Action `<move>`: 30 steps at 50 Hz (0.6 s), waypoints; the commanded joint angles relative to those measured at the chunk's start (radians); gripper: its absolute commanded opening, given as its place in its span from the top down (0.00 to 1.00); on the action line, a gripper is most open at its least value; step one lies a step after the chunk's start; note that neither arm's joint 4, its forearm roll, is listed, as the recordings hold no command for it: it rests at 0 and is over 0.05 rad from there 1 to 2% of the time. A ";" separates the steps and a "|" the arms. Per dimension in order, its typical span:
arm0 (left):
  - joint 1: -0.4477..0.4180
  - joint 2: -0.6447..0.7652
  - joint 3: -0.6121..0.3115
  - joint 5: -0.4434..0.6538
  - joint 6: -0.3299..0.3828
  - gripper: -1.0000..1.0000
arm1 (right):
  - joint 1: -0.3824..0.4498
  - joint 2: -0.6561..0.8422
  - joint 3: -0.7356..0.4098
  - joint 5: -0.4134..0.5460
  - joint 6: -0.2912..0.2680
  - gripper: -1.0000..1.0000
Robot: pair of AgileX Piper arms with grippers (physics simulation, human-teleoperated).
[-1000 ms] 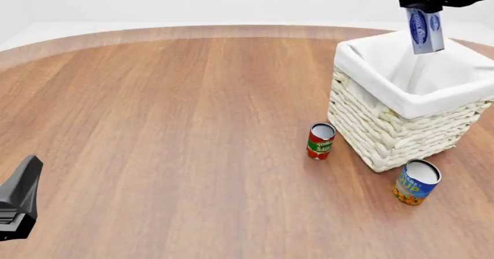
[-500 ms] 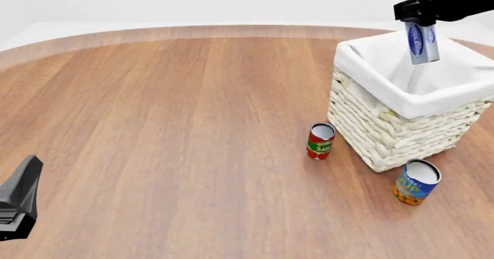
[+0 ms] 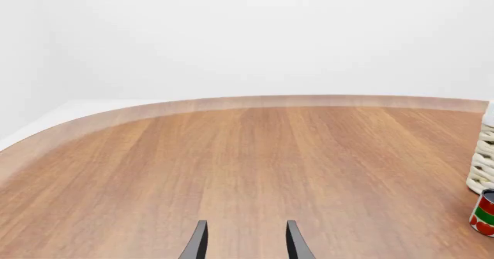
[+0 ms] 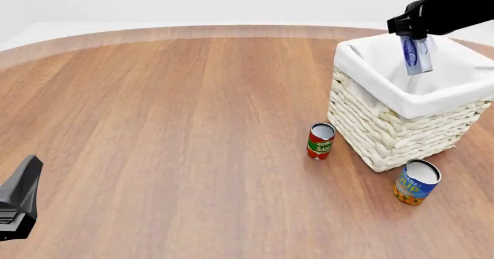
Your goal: Pick up the alphabet soup and the cream cheese box, and put them in the basket.
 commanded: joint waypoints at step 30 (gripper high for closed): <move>0.000 0.000 0.000 0.000 0.000 0.00 | -0.073 0.151 -0.066 -0.038 -0.030 1.00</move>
